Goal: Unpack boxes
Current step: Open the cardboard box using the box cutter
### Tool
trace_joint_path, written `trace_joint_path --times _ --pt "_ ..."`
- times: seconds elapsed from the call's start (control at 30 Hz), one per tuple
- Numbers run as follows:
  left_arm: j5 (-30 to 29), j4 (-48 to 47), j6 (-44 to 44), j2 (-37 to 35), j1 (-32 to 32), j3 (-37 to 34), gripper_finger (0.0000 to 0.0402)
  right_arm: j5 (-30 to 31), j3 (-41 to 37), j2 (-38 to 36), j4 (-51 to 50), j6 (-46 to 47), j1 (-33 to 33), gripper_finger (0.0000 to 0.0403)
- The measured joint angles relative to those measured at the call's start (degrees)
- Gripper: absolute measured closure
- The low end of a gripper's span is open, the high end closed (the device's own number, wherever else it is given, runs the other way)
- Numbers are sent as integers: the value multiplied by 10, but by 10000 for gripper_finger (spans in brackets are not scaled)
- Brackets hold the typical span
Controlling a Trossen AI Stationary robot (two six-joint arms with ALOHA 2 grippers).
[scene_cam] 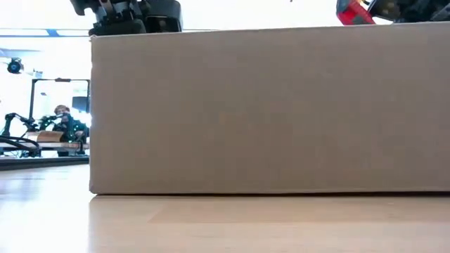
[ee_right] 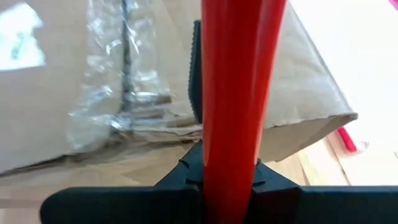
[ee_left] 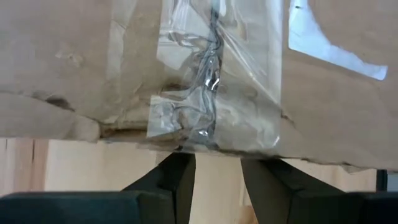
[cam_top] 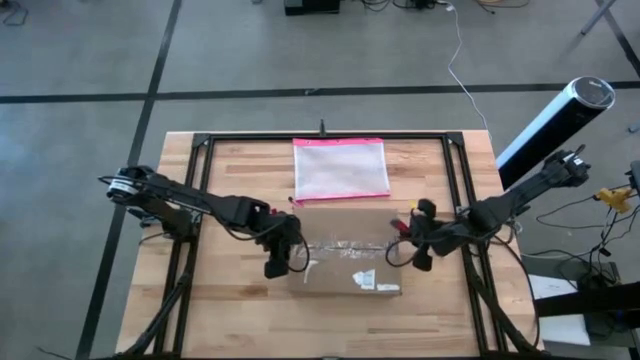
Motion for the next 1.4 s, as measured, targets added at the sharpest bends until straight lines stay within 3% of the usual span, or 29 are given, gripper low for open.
trace_joint_path --times 0.27,0.57,0.77,1.0,1.17,1.4 --pt "-13 -15 -2 -19 0 0 284 0 1 -35 35 -32 0 397" --pt "-68 -8 5 -59 0 1 284 -6 1 -41 220 -154 0 397" --pt "-102 57 54 -85 0 1 284 -6 1 9 429 -282 0 397" --pt "-114 109 114 -95 0 1 284 -8 1 131 623 -383 -29 397" --pt "-116 95 120 -95 0 1 284 -91 1 218 720 -388 -80 397" --pt "-111 59 98 -95 -2 -2 284 -207 1 287 798 -363 -154 397"
